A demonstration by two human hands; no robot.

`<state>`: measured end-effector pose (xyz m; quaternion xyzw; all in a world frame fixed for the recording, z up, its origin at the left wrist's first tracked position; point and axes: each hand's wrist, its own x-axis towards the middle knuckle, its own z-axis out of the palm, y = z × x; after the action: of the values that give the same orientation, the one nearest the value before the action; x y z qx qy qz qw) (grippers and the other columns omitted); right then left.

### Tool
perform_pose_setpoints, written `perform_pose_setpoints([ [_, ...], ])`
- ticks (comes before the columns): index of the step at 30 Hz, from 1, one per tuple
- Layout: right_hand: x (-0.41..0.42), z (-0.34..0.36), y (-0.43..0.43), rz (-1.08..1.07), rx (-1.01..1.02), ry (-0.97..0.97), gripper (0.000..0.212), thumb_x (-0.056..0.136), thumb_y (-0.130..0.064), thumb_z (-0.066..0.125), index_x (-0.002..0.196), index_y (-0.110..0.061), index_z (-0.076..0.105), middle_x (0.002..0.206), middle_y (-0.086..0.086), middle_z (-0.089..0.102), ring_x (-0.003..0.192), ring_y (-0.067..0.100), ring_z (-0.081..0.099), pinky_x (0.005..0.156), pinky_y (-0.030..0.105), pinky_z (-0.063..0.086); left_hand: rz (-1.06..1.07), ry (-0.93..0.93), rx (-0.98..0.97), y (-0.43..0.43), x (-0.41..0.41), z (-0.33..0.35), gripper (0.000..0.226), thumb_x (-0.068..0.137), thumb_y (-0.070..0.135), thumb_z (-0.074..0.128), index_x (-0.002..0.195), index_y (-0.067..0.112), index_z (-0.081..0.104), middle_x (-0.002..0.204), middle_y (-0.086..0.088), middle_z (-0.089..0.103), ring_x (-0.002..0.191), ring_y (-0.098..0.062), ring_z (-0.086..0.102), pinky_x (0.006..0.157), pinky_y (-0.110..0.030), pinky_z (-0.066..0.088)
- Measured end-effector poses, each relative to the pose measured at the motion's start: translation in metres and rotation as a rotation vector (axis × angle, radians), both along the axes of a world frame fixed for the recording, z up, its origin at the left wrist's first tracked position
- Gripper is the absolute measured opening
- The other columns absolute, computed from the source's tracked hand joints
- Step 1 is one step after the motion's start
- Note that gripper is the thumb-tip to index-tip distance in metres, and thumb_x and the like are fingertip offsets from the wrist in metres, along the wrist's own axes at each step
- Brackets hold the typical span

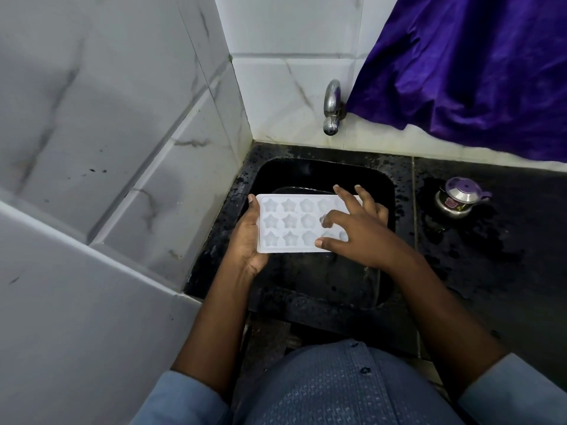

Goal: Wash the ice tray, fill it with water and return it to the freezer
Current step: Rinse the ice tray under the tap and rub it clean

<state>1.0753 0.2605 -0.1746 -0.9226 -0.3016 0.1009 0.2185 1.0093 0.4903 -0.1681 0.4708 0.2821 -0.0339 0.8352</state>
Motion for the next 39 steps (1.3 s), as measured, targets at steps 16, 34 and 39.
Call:
perform_pose_setpoints([
  [16,0.0,-0.005,-0.002,-0.001,-0.007,0.002,0.051,0.081,-0.085,0.048,0.115,-0.049,0.059,0.174,-0.012,-0.002,0.156,0.017,-0.022,0.119,0.05,-0.001,-0.009,0.003,0.003,0.002,-0.001,-0.007,0.087,0.106,0.073,0.031,0.151,0.004,0.058,0.143,-0.025,0.067,0.134,-0.046,0.063,0.115,-0.064,0.047],
  [34,-0.002,0.005,-0.003,0.002,-0.055,0.028,0.044,0.088,-0.076,0.058,0.122,-0.049,0.06,0.174,-0.012,-0.006,0.158,0.021,-0.016,0.119,0.053,0.003,-0.017,-0.018,0.022,0.002,0.002,-0.007,0.085,0.106,0.073,0.032,0.149,0.005,0.059,0.141,-0.024,0.069,0.129,-0.044,0.067,0.107,-0.059,0.053],
  [39,-0.005,0.006,-0.001,-0.004,-0.017,0.038,0.038,0.089,-0.071,0.062,0.115,-0.044,0.061,0.174,-0.012,-0.006,0.158,0.018,-0.016,0.12,0.053,0.003,-0.037,-0.03,0.008,0.0,0.0,-0.011,0.085,0.106,0.073,0.032,0.151,0.006,0.058,0.142,-0.023,0.068,0.132,-0.044,0.065,0.107,-0.059,0.053],
])
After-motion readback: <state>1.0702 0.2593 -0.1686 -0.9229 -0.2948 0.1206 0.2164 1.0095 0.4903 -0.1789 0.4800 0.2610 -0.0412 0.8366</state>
